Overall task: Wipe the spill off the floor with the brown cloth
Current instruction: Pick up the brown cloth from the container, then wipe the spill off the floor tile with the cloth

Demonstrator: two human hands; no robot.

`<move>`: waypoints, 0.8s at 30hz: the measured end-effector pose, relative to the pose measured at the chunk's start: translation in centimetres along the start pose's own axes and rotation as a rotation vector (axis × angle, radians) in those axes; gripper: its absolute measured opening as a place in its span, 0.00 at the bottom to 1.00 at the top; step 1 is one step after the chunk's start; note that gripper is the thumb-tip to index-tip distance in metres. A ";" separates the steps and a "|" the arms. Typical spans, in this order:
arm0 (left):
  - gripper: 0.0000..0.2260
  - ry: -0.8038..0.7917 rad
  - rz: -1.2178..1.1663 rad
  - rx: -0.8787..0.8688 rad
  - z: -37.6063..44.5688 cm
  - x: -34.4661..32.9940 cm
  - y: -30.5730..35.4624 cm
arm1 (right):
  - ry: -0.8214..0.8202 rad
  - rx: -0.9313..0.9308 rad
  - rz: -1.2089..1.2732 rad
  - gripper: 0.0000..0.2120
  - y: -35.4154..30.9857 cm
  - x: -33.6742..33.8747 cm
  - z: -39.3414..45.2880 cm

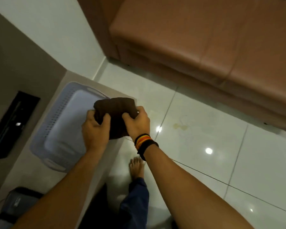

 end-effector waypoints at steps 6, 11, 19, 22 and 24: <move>0.15 -0.318 0.162 -0.028 -7.9 -16.0 2.2 | 0.232 -0.128 0.026 0.13 11.6 15.5 -2.4; 0.14 -0.562 0.132 0.216 -14.5 -29.4 -5.4 | 0.271 -0.320 -0.074 0.15 25.6 23.2 -2.2; 0.18 -0.877 0.252 0.215 -16.5 -47.3 -16.5 | 0.360 -0.381 -0.210 0.28 43.8 31.3 6.2; 0.29 -0.864 0.481 -0.027 -12.7 -50.7 -18.5 | 0.353 -0.354 -0.396 0.44 48.8 30.9 10.3; 0.42 -0.814 0.677 -0.183 -9.3 -52.0 -19.8 | 0.368 -0.318 -0.490 0.45 51.3 29.1 12.1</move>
Point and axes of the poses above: each hand's wrist, its own z-axis towards the middle knuckle, its own x-axis out of the back of the hand, y = z × x, the point moved 9 cm from there along z, towards the middle knuckle, and after that the axes turned 4 degrees about -y, right-handed, at the moved point
